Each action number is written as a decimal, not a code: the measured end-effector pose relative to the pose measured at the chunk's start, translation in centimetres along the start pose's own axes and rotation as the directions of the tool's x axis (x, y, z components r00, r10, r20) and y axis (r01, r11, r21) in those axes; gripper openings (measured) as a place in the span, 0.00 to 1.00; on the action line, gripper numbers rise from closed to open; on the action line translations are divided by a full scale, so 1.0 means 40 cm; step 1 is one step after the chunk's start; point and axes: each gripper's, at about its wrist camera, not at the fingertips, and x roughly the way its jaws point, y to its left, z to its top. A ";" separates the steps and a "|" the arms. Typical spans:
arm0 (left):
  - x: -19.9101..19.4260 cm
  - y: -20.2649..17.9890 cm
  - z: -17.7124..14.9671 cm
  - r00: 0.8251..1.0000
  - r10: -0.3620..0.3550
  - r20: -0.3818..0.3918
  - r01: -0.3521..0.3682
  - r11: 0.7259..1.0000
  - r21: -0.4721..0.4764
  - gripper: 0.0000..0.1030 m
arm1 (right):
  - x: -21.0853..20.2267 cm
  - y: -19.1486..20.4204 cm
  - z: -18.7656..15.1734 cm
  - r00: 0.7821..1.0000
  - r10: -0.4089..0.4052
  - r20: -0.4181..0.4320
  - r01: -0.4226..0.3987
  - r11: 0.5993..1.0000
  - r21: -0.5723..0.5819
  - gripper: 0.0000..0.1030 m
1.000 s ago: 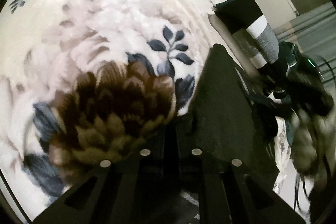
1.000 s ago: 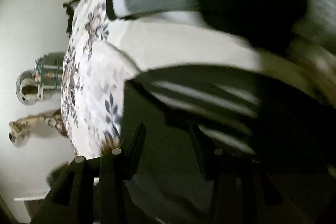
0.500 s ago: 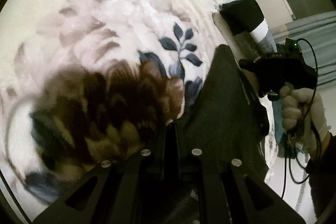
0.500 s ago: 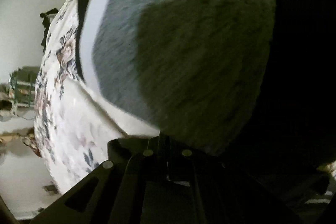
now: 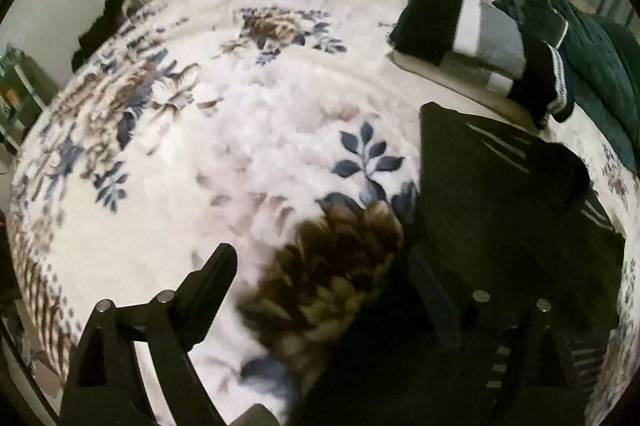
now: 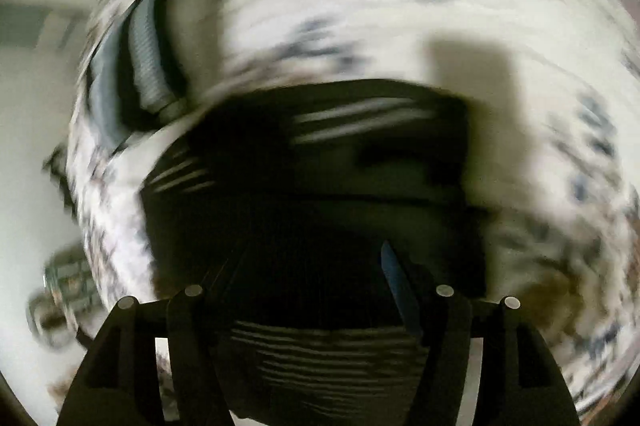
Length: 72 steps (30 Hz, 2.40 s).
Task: Fold small clothes
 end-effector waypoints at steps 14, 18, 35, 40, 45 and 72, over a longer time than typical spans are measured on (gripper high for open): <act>-0.112 -0.285 -0.402 0.952 0.258 -0.162 -0.264 0.964 -0.013 0.88 | 0.177 -0.342 0.280 0.951 0.282 -0.126 -0.282 0.959 0.015 0.65; -0.132 -0.355 -0.476 0.947 0.260 -0.189 -0.265 0.964 -0.006 0.88 | 0.261 -0.301 0.265 0.917 0.336 -0.216 -0.353 0.935 -0.043 0.09; -0.243 -0.567 -0.722 0.947 0.076 -0.312 -0.025 0.986 0.165 0.88 | 0.156 -0.345 0.279 0.978 0.136 -0.159 -0.156 0.980 -0.121 0.49; -0.270 -0.712 -0.882 0.908 -0.019 -0.420 0.150 0.948 0.280 0.88 | 0.080 -0.442 0.209 0.974 0.114 -0.194 -0.142 0.980 -0.137 0.52; -0.231 -0.823 -0.964 0.905 -0.021 -0.425 0.202 0.901 0.385 0.70 | 0.062 -0.540 0.155 0.964 0.131 -0.230 -0.156 0.983 -0.092 0.52; -0.470 -0.456 -0.663 0.968 -0.184 -0.169 0.200 0.977 0.080 0.06 | 0.012 -0.109 0.226 0.987 0.104 -0.123 -0.129 0.968 -0.215 0.09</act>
